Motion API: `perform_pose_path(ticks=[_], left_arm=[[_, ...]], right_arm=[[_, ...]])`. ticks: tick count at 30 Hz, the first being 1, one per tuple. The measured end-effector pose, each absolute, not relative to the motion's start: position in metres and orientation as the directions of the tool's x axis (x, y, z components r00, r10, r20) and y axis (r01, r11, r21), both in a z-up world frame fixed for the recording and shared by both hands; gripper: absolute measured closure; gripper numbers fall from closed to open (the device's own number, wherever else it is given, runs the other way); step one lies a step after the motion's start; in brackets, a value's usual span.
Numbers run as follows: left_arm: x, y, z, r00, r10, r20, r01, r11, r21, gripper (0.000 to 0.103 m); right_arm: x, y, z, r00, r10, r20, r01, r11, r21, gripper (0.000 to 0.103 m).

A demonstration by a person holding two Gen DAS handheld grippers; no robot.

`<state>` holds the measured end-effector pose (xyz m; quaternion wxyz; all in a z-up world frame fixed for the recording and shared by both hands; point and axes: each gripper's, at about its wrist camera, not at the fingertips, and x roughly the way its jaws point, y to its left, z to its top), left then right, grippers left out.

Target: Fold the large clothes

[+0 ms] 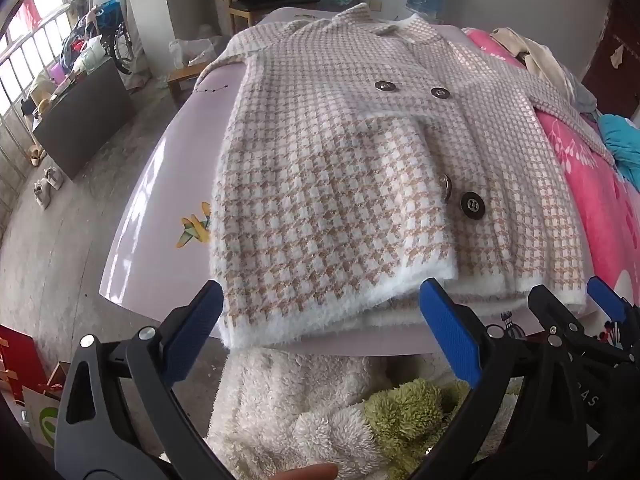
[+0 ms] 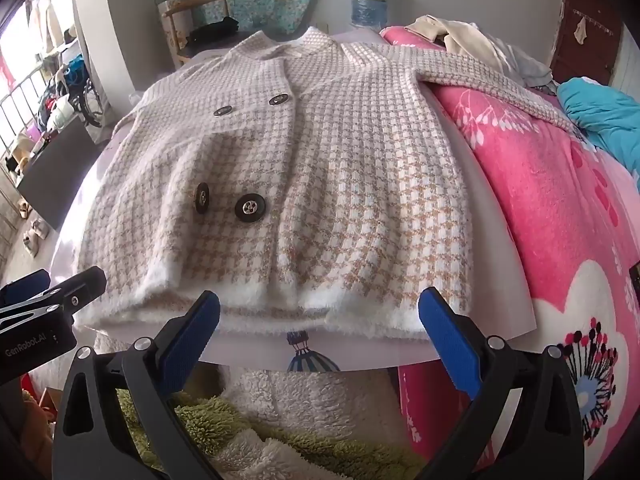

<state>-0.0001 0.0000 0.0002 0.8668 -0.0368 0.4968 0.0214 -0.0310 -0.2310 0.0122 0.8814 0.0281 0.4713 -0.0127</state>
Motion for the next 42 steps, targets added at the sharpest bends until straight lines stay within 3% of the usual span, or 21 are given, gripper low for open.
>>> perform_pose_path(ticks=[42], left_arm=[[0.0005, 0.0046, 0.0000, 0.499, -0.003, -0.867, -0.082, 0.995, -0.050, 0.008]], right_arm=[[-0.0295, -0.2264, 0.0148, 0.559, 0.002, -0.829, 0.041, 0.999, 0.030, 0.006]])
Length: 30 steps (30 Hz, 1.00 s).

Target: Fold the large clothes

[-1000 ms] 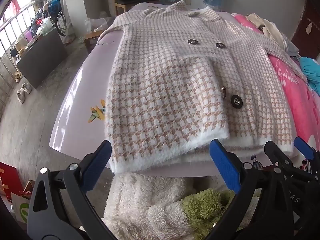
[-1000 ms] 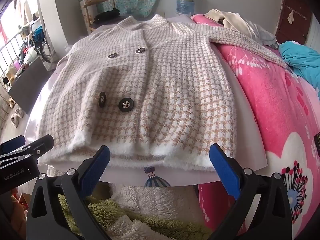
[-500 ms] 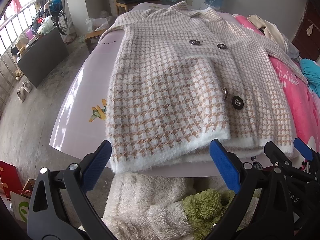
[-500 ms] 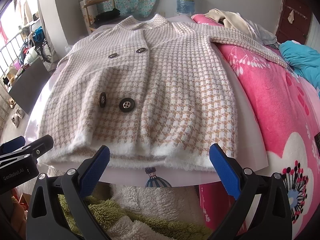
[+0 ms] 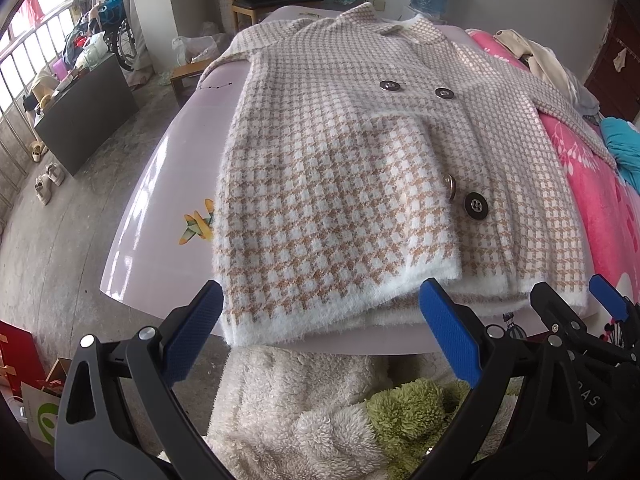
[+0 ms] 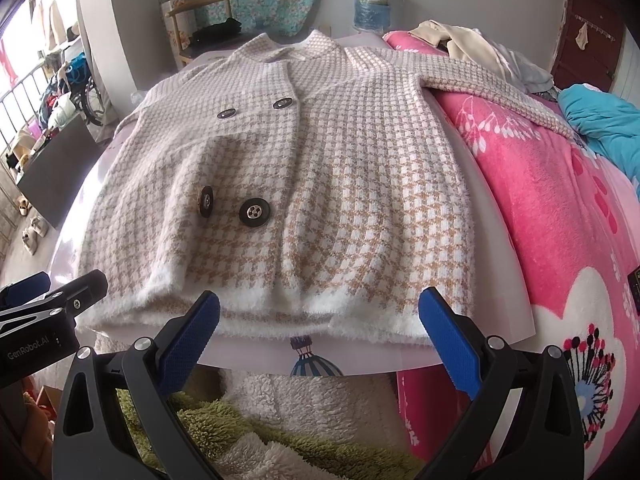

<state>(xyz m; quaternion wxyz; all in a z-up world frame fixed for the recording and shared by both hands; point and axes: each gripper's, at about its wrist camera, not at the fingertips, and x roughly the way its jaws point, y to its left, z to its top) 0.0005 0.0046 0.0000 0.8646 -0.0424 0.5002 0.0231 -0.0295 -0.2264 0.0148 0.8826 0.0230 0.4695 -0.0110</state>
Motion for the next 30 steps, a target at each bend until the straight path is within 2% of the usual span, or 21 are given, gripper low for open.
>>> perform_pose_path(ticks=[30], left_arm=[[0.0005, 0.0053, -0.0008, 0.503, 0.000, -0.864, -0.081, 0.996, -0.048, 0.008]], right_arm=[[-0.0285, -0.2274, 0.0166, 0.561, -0.002, -0.828, 0.046, 0.999, 0.028, 0.006]])
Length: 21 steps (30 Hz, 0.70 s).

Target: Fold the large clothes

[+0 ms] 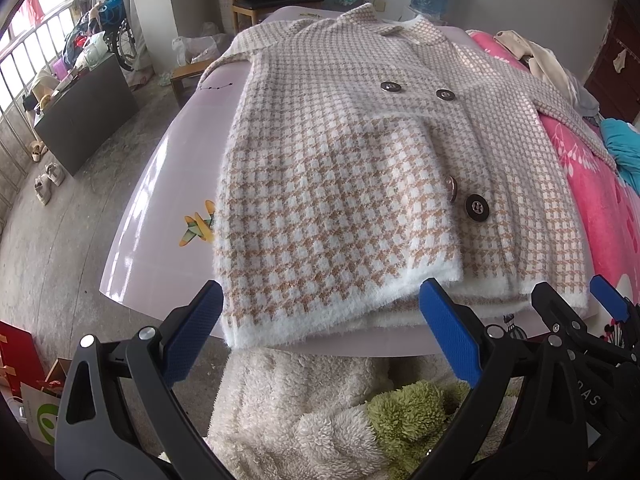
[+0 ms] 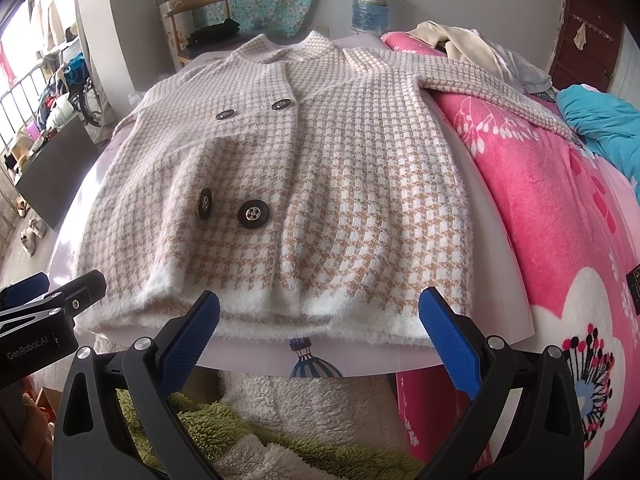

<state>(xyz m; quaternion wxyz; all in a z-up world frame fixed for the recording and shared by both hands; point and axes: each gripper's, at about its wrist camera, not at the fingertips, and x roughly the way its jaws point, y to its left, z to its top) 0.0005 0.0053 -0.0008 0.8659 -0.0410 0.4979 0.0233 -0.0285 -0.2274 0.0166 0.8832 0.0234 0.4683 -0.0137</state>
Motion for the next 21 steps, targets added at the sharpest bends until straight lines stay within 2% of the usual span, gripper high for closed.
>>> perform_pose_path(ticks=[15, 21], left_arm=[[0.003, 0.008, -0.004, 0.498, 0.002, -0.867, -0.087, 0.995, -0.048, 0.008], [0.017, 0.016, -0.009, 0.501, -0.006, -0.866, -0.095, 0.994, -0.062, 0.008]], right_arm=[[-0.029, -0.226, 0.016, 0.562, 0.008, -0.827, 0.046, 0.998, 0.041, 0.006], [-0.019, -0.227, 0.023, 0.613, -0.007, -0.790, 0.042, 0.999, 0.024, 0.006]])
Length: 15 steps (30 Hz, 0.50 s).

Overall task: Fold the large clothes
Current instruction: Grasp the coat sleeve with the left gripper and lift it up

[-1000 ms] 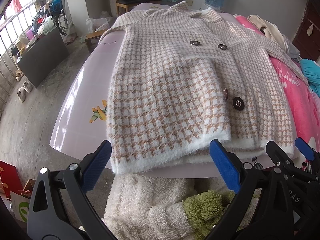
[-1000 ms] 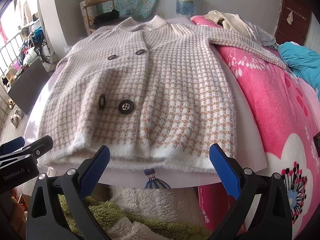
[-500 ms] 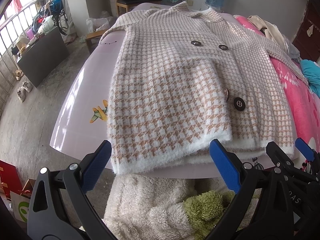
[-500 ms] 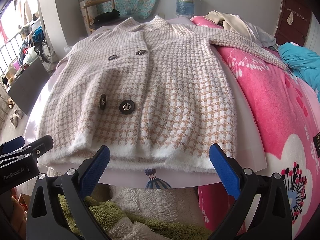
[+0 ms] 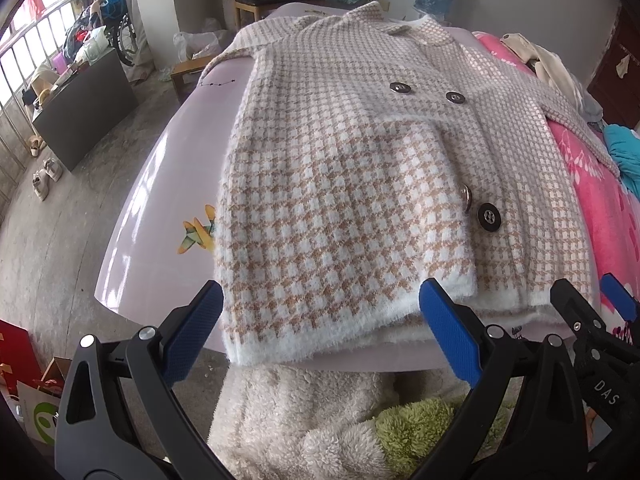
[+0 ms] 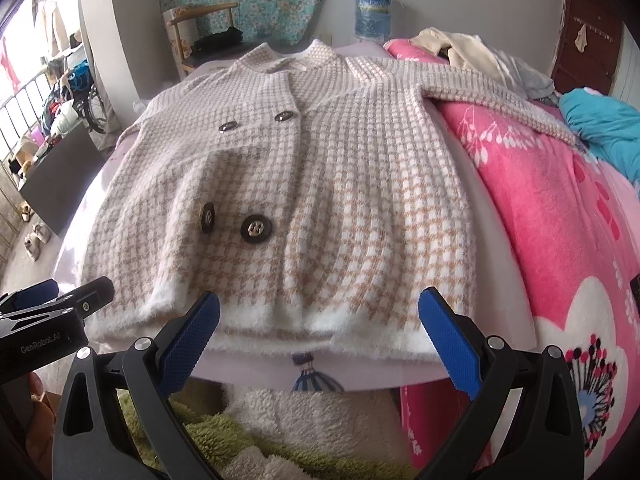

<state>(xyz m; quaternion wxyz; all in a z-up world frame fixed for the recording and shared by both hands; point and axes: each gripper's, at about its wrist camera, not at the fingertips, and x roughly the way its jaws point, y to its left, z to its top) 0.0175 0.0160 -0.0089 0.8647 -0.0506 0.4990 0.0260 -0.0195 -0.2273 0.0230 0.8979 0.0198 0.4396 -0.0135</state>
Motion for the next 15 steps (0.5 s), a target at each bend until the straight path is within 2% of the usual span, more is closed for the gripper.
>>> perform_pose_path(ticks=[5, 12, 15], left_arm=[[0.040, 0.042, -0.001, 0.569, 0.013, -0.822, -0.149, 0.985, -0.087, 0.008], [0.076, 0.117, 0.008, 0.685, -0.079, -0.724, -0.185, 0.942, -0.278, 0.008], [0.097, 0.159, 0.006, 0.670, -0.097, -0.736, -0.241, 0.909, -0.339, 0.008]], right_arm=[[0.006, -0.220, 0.040, 0.692, -0.045, -0.720, 0.003, 0.998, -0.059, 0.006], [0.062, -0.190, 0.060, 0.715, 0.080, -0.694, -0.146, 0.989, -0.036, 0.006], [0.088, -0.164, 0.072, 0.713, 0.133, -0.688, -0.219, 0.975, -0.038, 0.006]])
